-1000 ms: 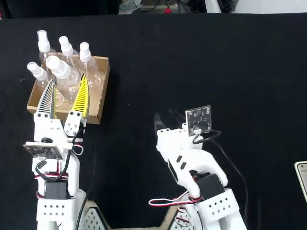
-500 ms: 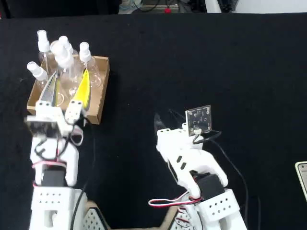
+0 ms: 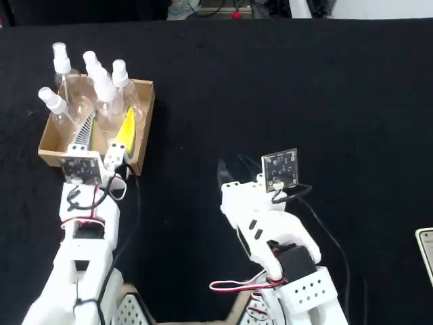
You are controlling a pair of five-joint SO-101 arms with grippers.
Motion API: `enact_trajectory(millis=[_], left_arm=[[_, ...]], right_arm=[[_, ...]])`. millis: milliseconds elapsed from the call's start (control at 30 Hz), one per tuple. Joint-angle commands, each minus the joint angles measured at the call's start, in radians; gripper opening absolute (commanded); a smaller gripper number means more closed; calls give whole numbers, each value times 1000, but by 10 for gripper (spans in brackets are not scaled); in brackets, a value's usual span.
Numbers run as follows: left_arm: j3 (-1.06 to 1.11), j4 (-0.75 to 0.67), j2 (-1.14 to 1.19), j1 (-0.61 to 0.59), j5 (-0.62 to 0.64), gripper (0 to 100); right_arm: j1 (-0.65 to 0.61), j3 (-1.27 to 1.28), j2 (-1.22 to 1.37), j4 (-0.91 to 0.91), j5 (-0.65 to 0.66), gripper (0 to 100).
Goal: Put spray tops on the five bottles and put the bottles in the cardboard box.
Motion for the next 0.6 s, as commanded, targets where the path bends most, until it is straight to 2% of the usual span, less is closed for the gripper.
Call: enact_trajectory(millis=[0, 100, 300, 567], left_arm=[[-93, -38, 127, -18, 80, 127], [-131, -40, 203, -22, 132, 127], [-145, -41, 272, -27, 141, 127], [-119, -245, 373, -25, 133, 127]], right_arm=[[-3, -4, -18, -29, 8, 127], [-2, -4, -18, -29, 8, 127], [-2, -4, -18, -29, 8, 127], [-2, -5, -18, -28, 8, 127]])
